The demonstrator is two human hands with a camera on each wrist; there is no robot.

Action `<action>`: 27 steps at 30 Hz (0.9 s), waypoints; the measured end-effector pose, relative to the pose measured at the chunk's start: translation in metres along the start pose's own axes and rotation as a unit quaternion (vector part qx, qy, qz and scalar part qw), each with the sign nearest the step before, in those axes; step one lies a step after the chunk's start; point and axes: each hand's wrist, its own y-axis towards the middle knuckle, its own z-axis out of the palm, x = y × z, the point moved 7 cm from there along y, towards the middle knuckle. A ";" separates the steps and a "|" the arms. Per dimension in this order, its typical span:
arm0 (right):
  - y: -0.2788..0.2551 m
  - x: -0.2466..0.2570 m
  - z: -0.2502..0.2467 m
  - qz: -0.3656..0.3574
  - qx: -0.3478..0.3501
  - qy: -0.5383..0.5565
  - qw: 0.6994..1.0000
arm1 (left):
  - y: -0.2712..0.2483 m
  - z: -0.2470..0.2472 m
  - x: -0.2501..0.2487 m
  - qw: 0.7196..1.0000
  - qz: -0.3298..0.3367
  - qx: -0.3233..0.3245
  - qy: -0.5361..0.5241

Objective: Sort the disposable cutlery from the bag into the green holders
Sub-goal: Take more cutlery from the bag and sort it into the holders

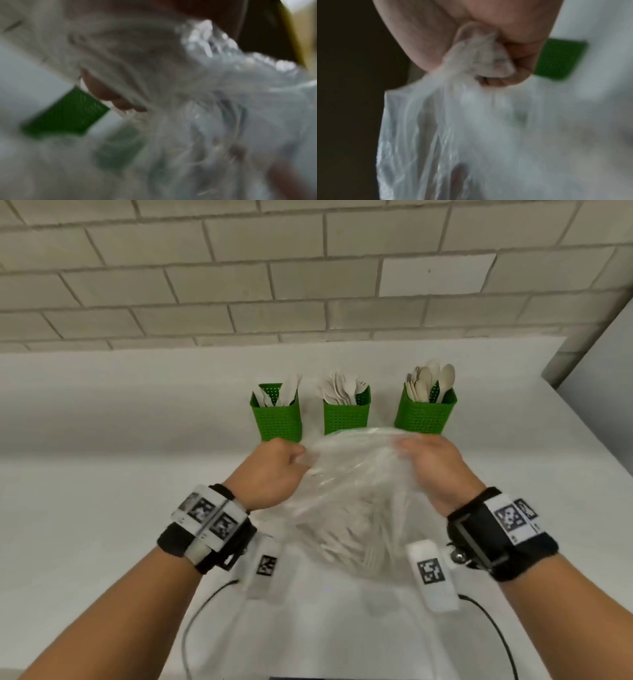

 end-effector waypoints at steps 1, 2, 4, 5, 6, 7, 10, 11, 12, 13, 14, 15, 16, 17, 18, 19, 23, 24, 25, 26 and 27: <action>0.000 -0.009 0.009 0.043 0.025 0.163 0.985 | -0.002 0.004 -0.007 0.988 0.000 0.029 -0.152; -0.001 -0.015 0.017 0.077 0.049 0.274 0.957 | -0.004 0.007 -0.015 0.950 -0.001 0.050 -0.309; -0.005 -0.012 0.028 0.092 0.071 0.315 0.942 | -0.006 0.013 -0.025 0.824 -0.008 0.089 -0.560; -0.002 -0.005 0.022 0.056 0.040 0.259 0.964 | -0.006 0.014 -0.024 0.781 -0.008 0.094 -0.617; 0.000 0.005 0.010 -0.008 -0.015 0.150 0.989 | -0.005 0.015 -0.020 0.765 -0.014 0.087 -0.638; -0.001 0.017 -0.003 -0.080 -0.075 -0.003 0.994 | -0.003 0.017 -0.011 0.778 -0.033 0.067 -0.624; -0.021 0.042 -0.007 -0.271 -0.171 -0.307 0.896 | -0.001 0.020 0.023 0.895 -0.120 -0.033 -0.428; -0.029 0.043 0.003 -0.311 -0.156 -0.372 0.861 | 0.000 0.016 0.030 0.924 -0.136 -0.069 -0.350; -0.031 0.036 0.015 -0.310 -0.122 -0.439 0.835 | -0.003 0.009 0.031 0.950 -0.125 -0.111 -0.264; -0.029 0.023 0.024 -0.270 -0.077 -0.512 0.812 | -0.008 -0.001 0.023 0.968 -0.082 -0.168 -0.166; -0.024 0.006 0.030 -0.192 -0.026 -0.583 0.789 | -0.016 -0.010 0.010 0.972 -0.040 -0.227 -0.037; -0.019 -0.012 0.028 -0.099 0.024 -0.627 0.772 | -0.026 -0.014 -0.007 0.955 0.015 -0.282 0.091; -0.015 -0.024 0.023 -0.030 0.058 -0.638 0.767 | -0.037 -0.010 -0.028 0.931 0.083 -0.307 0.178; -0.010 -0.030 0.021 0.005 0.074 -0.633 0.771 | -0.044 0.000 -0.042 0.912 0.137 -0.307 0.234; -0.007 -0.032 0.023 0.010 0.084 -0.627 0.774 | -0.046 0.012 -0.049 0.904 0.166 -0.277 0.282; -0.006 -0.033 0.028 0.001 0.094 -0.628 0.772 | -0.043 0.023 -0.044 0.908 0.155 -0.229 0.315; 0.001 -0.037 0.036 -0.055 0.075 -0.672 0.735 | -0.016 0.035 0.028 0.933 -0.118 -0.028 0.339; 0.001 -0.037 0.036 -0.064 0.066 -0.683 0.724 | -0.012 0.037 0.037 0.935 -0.145 0.008 0.324; 0.002 -0.037 0.035 -0.078 0.057 -0.690 0.717 | -0.008 0.040 0.043 0.938 -0.156 0.037 0.308; 0.003 -0.037 0.035 -0.093 0.049 -0.690 0.717 | -0.005 0.042 0.046 0.943 -0.163 0.059 0.284; 0.003 -0.035 0.036 -0.111 0.047 -0.674 0.728 | -0.002 0.043 0.047 0.949 -0.165 0.069 0.258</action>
